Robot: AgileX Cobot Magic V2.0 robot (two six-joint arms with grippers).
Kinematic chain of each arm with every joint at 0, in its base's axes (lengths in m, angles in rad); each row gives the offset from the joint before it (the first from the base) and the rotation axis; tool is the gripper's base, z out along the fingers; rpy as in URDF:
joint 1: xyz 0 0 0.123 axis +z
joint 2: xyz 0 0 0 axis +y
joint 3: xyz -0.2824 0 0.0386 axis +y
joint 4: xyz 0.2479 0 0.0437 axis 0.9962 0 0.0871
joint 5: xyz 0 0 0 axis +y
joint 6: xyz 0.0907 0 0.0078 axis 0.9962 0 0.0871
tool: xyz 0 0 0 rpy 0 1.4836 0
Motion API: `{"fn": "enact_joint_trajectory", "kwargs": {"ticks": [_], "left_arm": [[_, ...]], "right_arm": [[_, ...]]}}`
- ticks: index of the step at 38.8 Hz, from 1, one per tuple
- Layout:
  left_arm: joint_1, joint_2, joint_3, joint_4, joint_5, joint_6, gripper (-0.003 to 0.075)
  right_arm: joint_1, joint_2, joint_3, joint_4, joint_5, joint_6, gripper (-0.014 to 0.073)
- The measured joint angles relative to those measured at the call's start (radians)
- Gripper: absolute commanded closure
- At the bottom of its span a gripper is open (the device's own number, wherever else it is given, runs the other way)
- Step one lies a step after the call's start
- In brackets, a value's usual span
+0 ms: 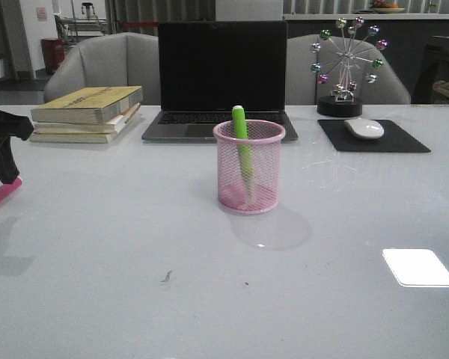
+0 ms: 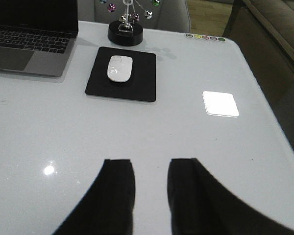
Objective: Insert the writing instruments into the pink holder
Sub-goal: 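Lower the left gripper onto the pink marker and close on it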
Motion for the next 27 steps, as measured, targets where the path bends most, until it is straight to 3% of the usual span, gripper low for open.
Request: {"fn": "enact_joint_trajectory", "kwargs": {"ticks": [27], "left_arm": [[0.0,0.081,-0.008,0.004,0.002,0.002,0.0396]], "right_arm": [[0.0,0.0,0.0,0.0,0.0,0.0,0.0274]]}}
